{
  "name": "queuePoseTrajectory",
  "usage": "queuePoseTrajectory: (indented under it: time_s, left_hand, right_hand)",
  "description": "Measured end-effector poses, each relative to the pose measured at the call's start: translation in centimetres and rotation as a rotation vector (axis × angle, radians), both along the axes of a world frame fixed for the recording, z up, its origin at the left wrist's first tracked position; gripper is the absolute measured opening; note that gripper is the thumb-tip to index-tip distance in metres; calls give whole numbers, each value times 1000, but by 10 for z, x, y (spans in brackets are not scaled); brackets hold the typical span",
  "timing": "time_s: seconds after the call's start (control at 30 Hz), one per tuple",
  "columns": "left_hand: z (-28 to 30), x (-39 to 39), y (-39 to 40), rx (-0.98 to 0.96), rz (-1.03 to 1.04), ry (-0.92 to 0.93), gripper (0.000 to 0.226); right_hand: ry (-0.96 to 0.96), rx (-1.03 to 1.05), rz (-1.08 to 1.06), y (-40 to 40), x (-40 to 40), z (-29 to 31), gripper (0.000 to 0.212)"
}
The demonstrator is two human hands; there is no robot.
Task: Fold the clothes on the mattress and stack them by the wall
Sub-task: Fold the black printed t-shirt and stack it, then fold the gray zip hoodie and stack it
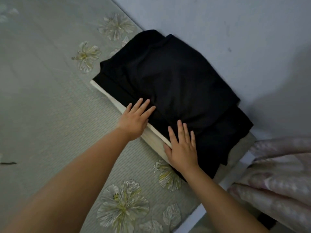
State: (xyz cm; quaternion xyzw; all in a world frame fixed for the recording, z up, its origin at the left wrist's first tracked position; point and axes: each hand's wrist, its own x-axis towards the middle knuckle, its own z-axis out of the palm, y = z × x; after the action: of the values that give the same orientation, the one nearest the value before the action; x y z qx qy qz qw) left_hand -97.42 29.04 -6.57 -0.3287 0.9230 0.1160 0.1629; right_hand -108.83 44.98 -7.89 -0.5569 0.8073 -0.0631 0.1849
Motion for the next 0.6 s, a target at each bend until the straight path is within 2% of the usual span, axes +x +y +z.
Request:
queuePoseTrajectory:
  time_s: [0.17,0.27,0.43,0.6]
  left_hand:
    - [12,32,21,-29,103,77,49]
    - [27,77,39,-31,207,99,50]
    - [65,188,80,-57,499,163,50]
    - [119,337,152,-173,893,141,58]
  right_hand:
    - [93,51,-16,-4,12,14,62]
    - [72,18,58,-16,40,35,63]
    - [-29,-126,312,-42,133,80,61]
    - [-79,-244,659,-28,281,137,61]
